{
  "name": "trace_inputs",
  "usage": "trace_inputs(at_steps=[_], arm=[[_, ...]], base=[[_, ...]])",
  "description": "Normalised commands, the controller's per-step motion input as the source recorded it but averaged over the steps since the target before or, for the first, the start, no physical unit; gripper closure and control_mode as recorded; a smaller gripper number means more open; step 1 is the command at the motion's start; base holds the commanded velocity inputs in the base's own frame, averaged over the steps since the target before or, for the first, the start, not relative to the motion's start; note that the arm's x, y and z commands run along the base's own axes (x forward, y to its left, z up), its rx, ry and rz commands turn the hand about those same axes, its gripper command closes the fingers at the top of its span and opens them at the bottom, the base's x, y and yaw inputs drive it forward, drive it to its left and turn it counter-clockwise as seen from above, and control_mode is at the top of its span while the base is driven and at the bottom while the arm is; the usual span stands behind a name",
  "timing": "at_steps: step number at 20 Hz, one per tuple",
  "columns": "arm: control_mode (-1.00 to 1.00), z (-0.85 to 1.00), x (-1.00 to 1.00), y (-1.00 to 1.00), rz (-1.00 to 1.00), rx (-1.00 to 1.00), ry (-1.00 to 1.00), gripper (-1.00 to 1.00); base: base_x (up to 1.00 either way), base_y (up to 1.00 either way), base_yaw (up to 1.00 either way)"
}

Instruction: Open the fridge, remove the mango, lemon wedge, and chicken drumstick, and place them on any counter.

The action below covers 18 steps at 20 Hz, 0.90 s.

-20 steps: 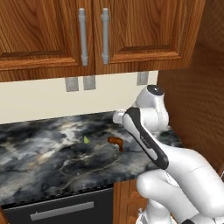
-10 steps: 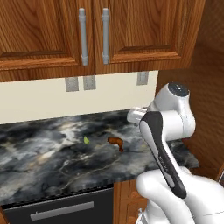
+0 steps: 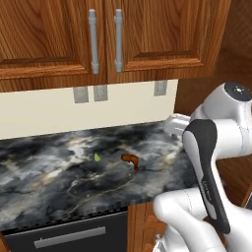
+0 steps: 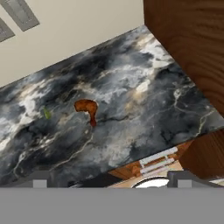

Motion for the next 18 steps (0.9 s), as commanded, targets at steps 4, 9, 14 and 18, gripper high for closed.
trace_inputs(at_steps=[4,9,14,18], arm=[[-1.00,0.52,-0.52,-0.22,0.02,-0.17,0.00,-1.00],[-1.00,0.47,-0.55,-0.35,0.07,-0.15,-0.01,-1.00],[-1.00,0.23,-0.71,-0.27,0.12,-0.05,-0.09,-1.00],[-1.00,0.00,-0.34,0.00,0.16,-0.06,-0.06,-1.00]], base=[[0.00,0.00,0.00],[0.00,0.00,0.00],[0.00,0.00,0.00],[0.00,0.00,0.00]])
